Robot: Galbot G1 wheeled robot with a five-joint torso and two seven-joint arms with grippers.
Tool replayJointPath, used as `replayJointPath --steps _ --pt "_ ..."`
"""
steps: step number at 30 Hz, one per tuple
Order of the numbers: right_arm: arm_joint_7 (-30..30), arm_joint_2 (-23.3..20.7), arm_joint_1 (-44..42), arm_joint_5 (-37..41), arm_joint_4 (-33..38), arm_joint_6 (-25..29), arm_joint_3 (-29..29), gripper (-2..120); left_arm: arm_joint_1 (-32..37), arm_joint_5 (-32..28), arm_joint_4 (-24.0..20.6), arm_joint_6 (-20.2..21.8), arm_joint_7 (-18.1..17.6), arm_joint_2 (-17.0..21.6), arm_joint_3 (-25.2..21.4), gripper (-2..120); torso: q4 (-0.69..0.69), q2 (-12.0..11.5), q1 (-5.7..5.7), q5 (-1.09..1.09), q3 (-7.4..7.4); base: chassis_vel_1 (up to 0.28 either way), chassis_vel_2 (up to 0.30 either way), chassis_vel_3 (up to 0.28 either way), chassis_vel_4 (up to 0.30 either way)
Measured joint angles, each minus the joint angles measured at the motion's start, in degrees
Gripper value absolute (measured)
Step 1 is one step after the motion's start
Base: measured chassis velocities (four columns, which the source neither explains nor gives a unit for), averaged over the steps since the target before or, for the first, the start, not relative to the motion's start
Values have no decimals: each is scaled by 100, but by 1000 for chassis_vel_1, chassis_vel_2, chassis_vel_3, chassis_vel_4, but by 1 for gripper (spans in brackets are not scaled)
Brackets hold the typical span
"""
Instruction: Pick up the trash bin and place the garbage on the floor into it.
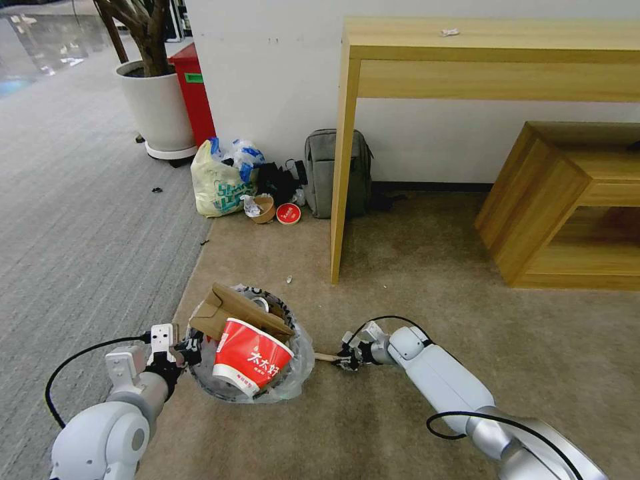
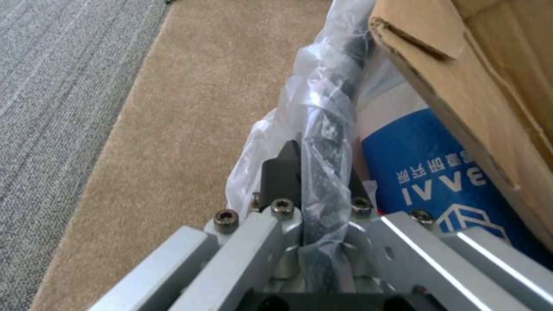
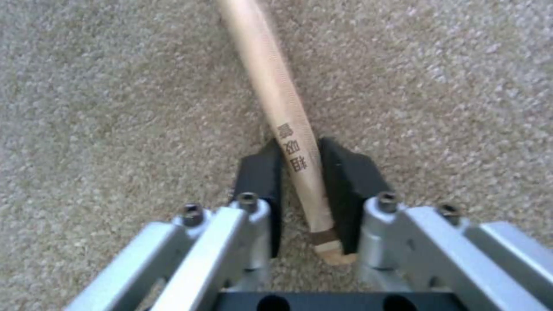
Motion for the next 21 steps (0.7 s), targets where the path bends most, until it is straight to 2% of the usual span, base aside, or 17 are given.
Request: replayJointPath --steps 1,2,5,13,21 --pt "3 0 -13 -6 2 0 1 11 0 0 1 -1 2 4 -2 0 0 0 0 0 0 0 0 0 0" --pt "3 0 -13 -6 2 0 1 11 0 0 1 -1 2 4 -2 0 0 0 0 0 0 0 0 0 0" --pt "17 2 -36 -27 37 0 21 0 3 -1 1 -4 5 15 -9 0 0 0 0 1 0 0 0 0 0" --pt "193 -78 -182 7 382 -44 234 0 -3 -3 -1 -6 15 17 -11 0 1 0 0 1 1 0 0 0 0" --pt "489 -419 -547 287 1433 40 828 0 -23 -2 11 -13 42 42 10 0 0 0 0 1 0 0 0 0 0"
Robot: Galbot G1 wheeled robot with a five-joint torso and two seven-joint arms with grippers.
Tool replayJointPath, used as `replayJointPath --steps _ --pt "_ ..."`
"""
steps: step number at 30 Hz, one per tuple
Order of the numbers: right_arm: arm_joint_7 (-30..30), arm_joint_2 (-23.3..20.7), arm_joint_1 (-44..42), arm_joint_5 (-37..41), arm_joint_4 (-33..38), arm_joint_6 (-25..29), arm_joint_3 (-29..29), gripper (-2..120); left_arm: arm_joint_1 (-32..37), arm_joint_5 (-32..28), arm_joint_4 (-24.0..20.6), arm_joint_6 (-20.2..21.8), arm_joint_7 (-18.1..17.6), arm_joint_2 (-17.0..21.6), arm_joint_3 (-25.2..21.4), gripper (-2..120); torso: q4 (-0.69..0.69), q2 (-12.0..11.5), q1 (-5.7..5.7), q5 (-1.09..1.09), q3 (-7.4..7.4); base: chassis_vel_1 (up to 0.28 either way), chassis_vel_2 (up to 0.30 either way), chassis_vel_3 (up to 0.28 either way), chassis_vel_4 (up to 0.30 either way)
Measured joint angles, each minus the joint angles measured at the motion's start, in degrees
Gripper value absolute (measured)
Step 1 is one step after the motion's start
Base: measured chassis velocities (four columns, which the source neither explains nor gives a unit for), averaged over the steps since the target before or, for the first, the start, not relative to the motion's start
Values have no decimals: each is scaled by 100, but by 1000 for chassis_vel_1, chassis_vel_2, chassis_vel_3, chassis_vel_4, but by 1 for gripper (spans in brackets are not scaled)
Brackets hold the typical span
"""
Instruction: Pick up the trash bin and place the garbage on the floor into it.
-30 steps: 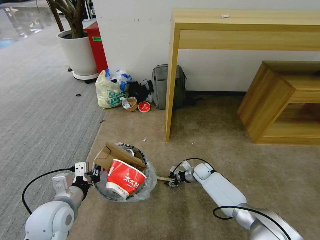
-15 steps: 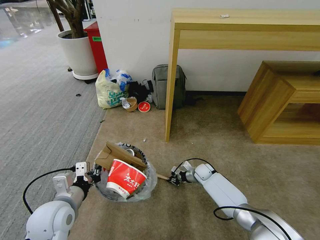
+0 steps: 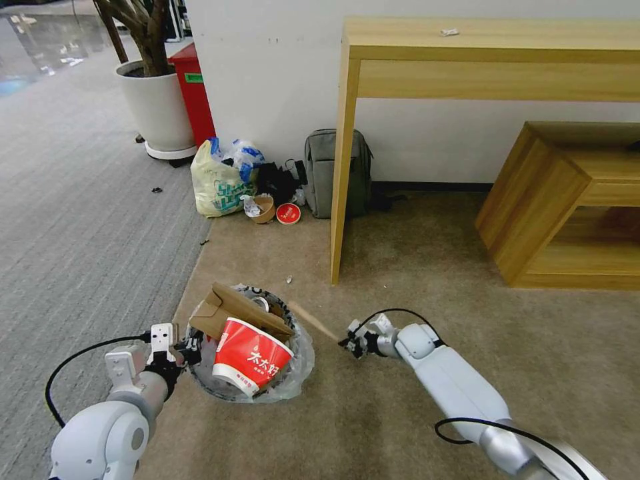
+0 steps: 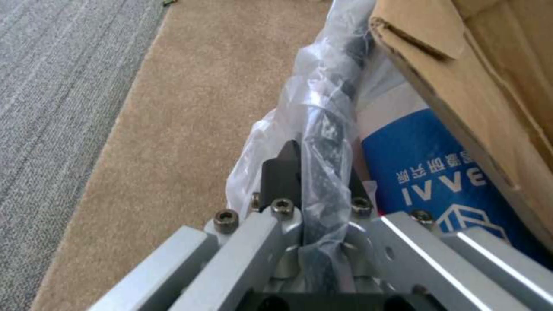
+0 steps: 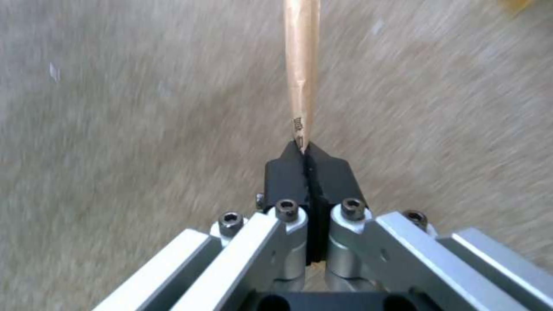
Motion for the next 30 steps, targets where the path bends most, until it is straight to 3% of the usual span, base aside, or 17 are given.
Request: replayJointPath --steps 6,13,16,20,23,30 --pt "134 -133 -96 358 661 140 231 0 -47 15 94 -1 0 45 65 0 1 0 0 0 0 0 0 0 0" --pt "159 -688 -331 745 2309 130 539 0 -95 55 233 0 17 127 151 0 1 0 0 -1 0 0 0 0 0" --pt "169 -1163 -403 1127 3324 -89 526 0 -169 83 314 10 30 207 241 0 -2 0 0 -1 0 0 0 0 0" --pt "160 -1373 -404 1382 3976 -296 445 0 -218 85 362 19 30 219 283 0 0 1 0 -1 0 0 0 0 0" --pt "190 -1562 -487 1784 4875 -646 246 0 -252 151 450 21 40 228 363 0 2 1 0 -1 0 0 0 0 0" --pt "233 -1679 -624 1993 5523 -1070 -160 0 -265 219 482 20 88 243 437 0 0 1 0 0 0 0 0 0 0"
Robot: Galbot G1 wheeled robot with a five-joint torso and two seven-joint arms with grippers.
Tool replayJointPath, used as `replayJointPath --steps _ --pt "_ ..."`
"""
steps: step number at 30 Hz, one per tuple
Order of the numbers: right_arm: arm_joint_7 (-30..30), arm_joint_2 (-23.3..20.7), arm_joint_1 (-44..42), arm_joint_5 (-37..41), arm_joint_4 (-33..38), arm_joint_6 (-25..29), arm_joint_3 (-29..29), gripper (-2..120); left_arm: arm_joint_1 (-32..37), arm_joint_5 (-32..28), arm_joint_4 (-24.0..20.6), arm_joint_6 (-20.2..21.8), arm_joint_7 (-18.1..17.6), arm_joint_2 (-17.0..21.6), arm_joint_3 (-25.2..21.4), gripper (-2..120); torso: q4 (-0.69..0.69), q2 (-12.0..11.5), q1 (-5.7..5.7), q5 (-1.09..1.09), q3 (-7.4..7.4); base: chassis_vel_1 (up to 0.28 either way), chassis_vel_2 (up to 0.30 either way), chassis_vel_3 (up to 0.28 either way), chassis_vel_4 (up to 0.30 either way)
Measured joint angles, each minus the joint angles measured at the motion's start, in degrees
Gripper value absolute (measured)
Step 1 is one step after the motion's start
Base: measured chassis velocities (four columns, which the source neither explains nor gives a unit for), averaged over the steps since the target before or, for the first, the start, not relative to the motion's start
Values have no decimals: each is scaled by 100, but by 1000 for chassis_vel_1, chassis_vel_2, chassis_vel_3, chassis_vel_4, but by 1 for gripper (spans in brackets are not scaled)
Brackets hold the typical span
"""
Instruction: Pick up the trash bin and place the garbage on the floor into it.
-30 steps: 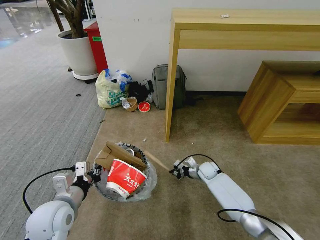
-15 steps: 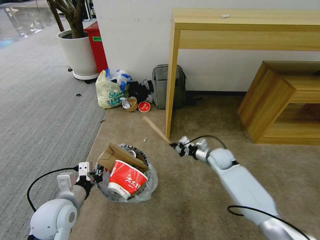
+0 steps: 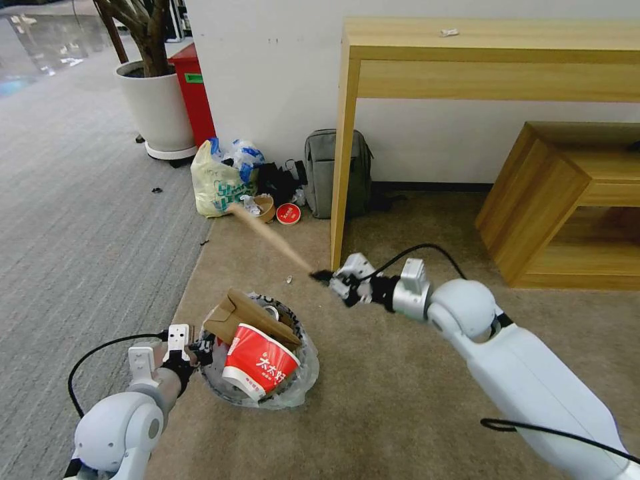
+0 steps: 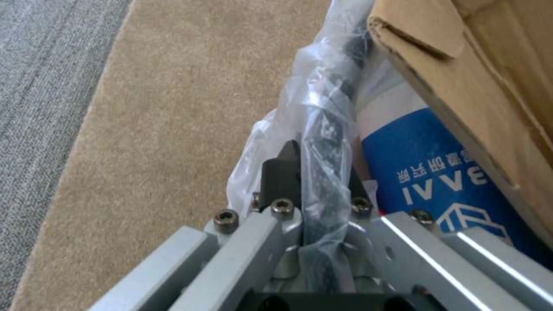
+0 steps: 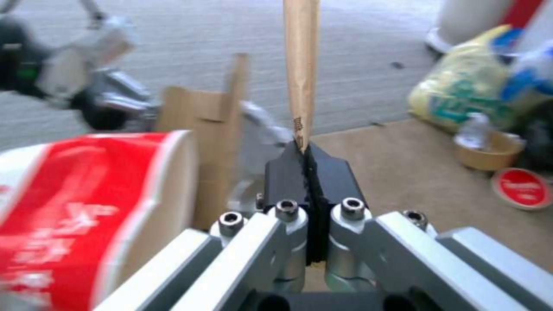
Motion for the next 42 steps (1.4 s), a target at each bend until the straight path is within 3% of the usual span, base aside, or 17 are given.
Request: replayJointPath --steps 14,24,42 --pt "-230 -562 353 374 309 -466 -774 0 44 285 -41 -62 141 -95 22 0 0 0 0 0 0 0 0 0 0" --pt "-44 -580 448 908 16 -774 -955 0 95 299 -116 -66 147 -110 -5 0 0 0 0 0 0 0 0 0 0" --pt "-249 -620 726 1161 -164 -932 -1156 0 85 391 -115 -84 232 -141 9 0 1 -1 0 0 0 0 0 0 0"
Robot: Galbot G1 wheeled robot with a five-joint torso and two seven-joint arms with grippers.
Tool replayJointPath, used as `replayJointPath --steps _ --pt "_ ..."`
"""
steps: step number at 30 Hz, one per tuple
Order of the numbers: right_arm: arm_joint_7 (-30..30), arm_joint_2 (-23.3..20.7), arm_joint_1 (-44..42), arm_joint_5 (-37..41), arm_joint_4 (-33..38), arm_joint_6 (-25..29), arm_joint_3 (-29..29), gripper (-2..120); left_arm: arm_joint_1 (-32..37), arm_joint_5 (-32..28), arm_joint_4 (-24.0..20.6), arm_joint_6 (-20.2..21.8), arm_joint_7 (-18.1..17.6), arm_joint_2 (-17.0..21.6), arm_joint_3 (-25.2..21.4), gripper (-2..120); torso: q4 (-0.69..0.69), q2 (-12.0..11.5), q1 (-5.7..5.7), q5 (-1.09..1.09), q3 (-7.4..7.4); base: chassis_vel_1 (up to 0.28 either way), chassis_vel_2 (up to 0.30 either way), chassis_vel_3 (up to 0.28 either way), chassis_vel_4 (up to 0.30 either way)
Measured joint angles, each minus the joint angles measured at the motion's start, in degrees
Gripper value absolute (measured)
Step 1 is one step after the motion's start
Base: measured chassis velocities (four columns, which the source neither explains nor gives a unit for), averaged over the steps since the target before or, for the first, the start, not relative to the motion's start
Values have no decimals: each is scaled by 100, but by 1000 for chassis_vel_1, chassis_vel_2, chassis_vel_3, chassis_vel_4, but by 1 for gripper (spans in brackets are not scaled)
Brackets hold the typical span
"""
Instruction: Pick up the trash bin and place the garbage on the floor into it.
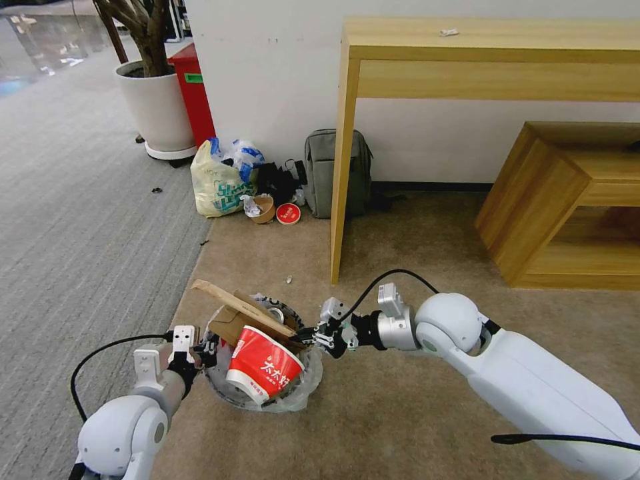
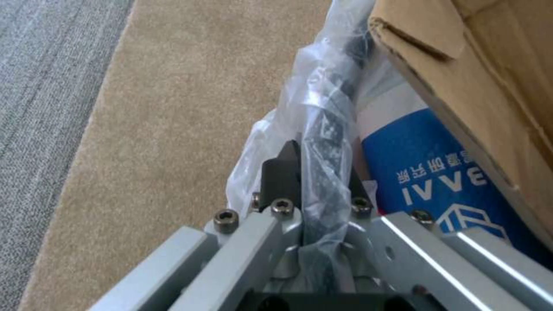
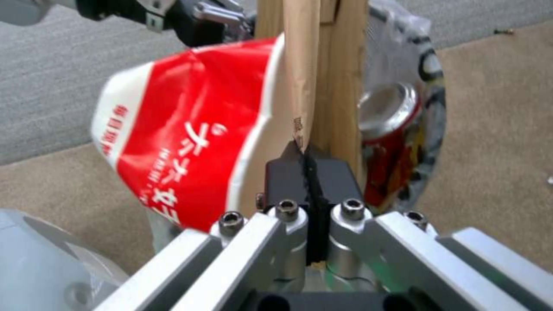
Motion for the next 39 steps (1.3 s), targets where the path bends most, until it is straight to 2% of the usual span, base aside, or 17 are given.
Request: replayJointPath --steps 8,19,26,28,31,32,34,36,39 --pt "4 -37 35 127 -105 -105 -64 0 -1 -1 -2 -6 46 -8 -9 0 0 0 0 0 0 0 0 0 0" --pt "205 -66 128 921 -102 -566 -214 0 9 4 -32 -23 110 -4 -47 0 0 0 0 -1 0 0 0 0 0" --pt "281 -53 129 1037 -166 -677 -226 0 26 4 -59 -23 133 -14 -63 0 0 1 0 0 0 0 0 0 0" --pt "299 -51 129 1012 -174 -676 -218 3 26 4 -63 -23 135 -13 -64 0 0 1 0 0 0 0 0 0 0" --pt "355 -43 127 957 -187 -639 -193 15 26 4 -65 -20 136 -13 -58 0 0 1 0 0 0 0 0 0 0" --pt "355 -43 127 957 -187 -639 -193 15 26 4 -65 -20 136 -13 -58 0 0 1 0 0 0 0 0 0 0" --pt "364 -44 106 922 -187 -588 -156 27 21 4 -65 -16 136 -25 -39 0 0 0 0 0 0 0 0 0 0" --pt "364 -50 95 914 -183 -571 -139 30 20 5 -65 -15 136 -32 -34 0 0 0 0 0 0 0 0 0 0" --pt "363 -72 53 888 -140 -514 -54 45 15 14 -65 -12 134 -49 -22 0 -1 0 0 0 0 0 0 0 0"
